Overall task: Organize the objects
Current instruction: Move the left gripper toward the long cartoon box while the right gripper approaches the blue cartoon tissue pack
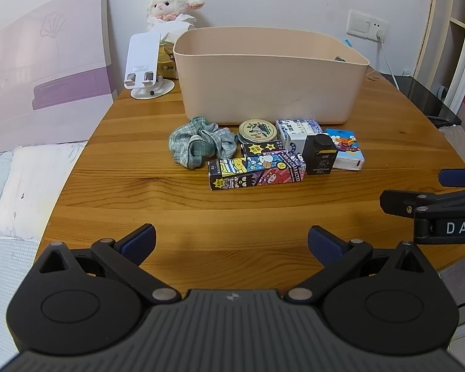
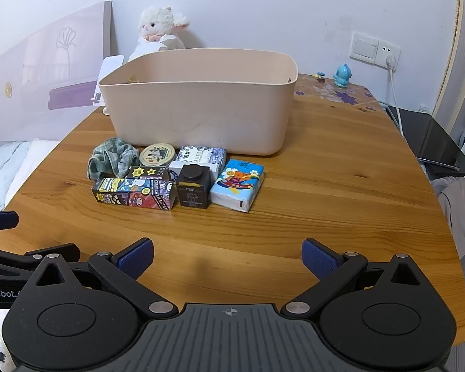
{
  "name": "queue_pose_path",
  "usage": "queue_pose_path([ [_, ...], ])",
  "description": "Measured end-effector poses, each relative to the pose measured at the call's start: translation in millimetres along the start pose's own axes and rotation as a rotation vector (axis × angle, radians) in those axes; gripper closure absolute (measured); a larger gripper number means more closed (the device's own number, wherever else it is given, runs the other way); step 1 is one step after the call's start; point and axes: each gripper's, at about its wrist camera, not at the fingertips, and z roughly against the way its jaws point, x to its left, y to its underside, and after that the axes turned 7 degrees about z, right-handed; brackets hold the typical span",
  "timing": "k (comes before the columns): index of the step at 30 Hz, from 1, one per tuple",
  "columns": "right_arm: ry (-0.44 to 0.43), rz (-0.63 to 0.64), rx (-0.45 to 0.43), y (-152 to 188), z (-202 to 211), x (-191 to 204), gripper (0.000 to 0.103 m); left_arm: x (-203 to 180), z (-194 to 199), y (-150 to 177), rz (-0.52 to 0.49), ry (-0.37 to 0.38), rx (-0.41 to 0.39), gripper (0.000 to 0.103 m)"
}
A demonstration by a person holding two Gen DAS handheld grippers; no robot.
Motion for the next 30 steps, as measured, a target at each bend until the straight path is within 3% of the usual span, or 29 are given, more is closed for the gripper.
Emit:
queue_pose_path([
  [30,0.007,0.009,-0.011,-2.0,1.7,-3.4,0.000,-5.1,-1.4,-1.5,-0.003,0.007,0.000,0.000],
])
